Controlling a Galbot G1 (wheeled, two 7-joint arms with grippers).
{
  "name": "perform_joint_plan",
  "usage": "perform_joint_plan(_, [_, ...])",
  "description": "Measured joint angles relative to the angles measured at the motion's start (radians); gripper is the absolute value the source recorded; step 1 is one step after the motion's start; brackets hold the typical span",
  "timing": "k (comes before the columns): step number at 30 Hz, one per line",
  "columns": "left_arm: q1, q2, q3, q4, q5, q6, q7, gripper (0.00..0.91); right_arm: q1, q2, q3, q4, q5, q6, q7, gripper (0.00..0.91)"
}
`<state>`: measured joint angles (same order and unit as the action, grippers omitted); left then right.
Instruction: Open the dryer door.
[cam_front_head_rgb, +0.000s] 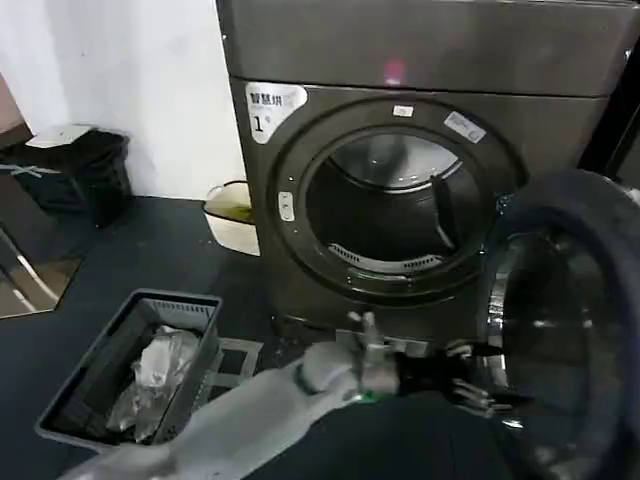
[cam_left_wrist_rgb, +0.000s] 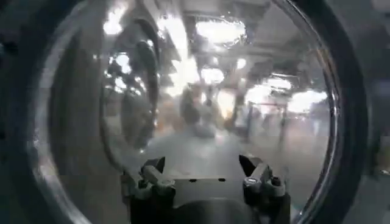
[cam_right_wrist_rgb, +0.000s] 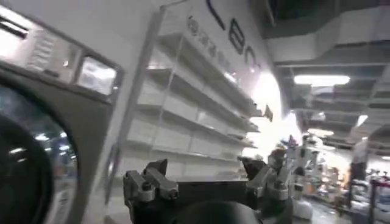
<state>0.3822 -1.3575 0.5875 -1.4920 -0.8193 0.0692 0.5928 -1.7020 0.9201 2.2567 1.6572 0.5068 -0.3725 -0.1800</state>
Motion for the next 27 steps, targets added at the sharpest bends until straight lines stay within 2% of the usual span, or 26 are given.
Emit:
perform_joint_plan(5, [-0.050,-0.100,0.016,0.083,0.008,-0.009,-0.032,0.907,-0.009,-0.002,0.016,-0.009,0.002,-0.004,0.001,0.907])
perform_joint_plan(11, [-0.072,-0.177,0.014,0.147,0.033,-0.049,-0.121,0.907,-0.009,0.000,0.016,-0.002,0.002,-0.002,-0.007,0.907])
perform_joint_plan(20, [-0.072,-0.225,0.006,0.205,0.043,-0.191,-0.209,0.907,-0.008,0.004,0.011,0.002,0.003,0.000,-0.009,0.907])
perform_joint_plan(27, [-0.060,-0.184,-0.014,0.176,0.023,-0.323,-0.282,0.907,-0.005,-0.005,0.013,-0.005,0.003,0.006,-0.006,0.907])
